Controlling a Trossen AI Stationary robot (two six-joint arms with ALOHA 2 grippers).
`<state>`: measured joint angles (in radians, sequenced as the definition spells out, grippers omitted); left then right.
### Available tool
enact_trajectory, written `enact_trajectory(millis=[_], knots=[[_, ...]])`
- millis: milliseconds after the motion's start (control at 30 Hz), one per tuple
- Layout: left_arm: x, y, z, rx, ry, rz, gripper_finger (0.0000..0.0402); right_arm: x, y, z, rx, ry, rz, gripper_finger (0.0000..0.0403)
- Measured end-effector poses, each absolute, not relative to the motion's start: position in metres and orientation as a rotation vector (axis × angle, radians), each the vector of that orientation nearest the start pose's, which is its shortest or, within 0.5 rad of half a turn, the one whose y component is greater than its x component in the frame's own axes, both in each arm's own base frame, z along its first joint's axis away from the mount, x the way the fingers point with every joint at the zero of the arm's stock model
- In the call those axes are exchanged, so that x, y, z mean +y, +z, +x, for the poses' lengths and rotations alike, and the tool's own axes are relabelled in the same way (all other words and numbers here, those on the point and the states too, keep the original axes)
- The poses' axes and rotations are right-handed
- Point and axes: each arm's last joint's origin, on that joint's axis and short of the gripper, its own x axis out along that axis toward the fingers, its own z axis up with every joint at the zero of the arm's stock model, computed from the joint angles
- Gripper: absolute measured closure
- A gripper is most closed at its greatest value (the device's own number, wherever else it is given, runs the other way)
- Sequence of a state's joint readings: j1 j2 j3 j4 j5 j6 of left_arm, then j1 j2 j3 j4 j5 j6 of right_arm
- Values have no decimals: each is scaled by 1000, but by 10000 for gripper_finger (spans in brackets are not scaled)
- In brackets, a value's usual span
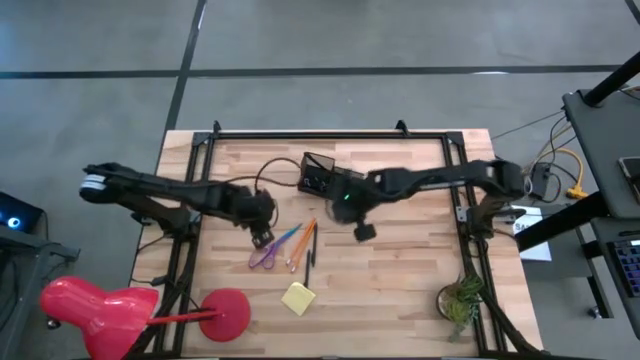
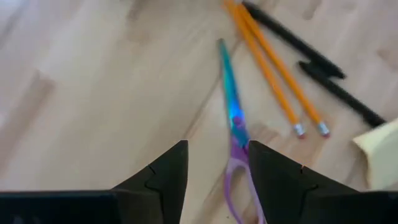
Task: Pick and place office supplies into organizer
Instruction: Put the top black pen into the black desk organizer
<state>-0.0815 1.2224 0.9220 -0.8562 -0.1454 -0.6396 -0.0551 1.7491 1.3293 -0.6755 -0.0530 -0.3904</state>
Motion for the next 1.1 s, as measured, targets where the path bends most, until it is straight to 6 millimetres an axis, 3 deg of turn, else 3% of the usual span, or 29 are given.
enact_trajectory(millis=[167, 400, 667, 867, 1100], knots=[[-20, 222, 209, 1103, 344, -545, 249, -3, 221, 392, 1112, 177, -204, 357], [-30, 197, 194, 1192, 313, -485, 249, 7, 225, 416, 1118, 130, -148, 307], [-34, 197, 194, 1183, 297, -439, 249, 38, 220, 419, 1142, 320, -460, 265], [-35, 197, 194, 1177, 294, -439, 249, 41, 199, 413, 1144, 484, -684, 248], [-35, 198, 200, 1118, 278, -455, 249, 40, 168, 427, 1156, 603, -813, 259]])
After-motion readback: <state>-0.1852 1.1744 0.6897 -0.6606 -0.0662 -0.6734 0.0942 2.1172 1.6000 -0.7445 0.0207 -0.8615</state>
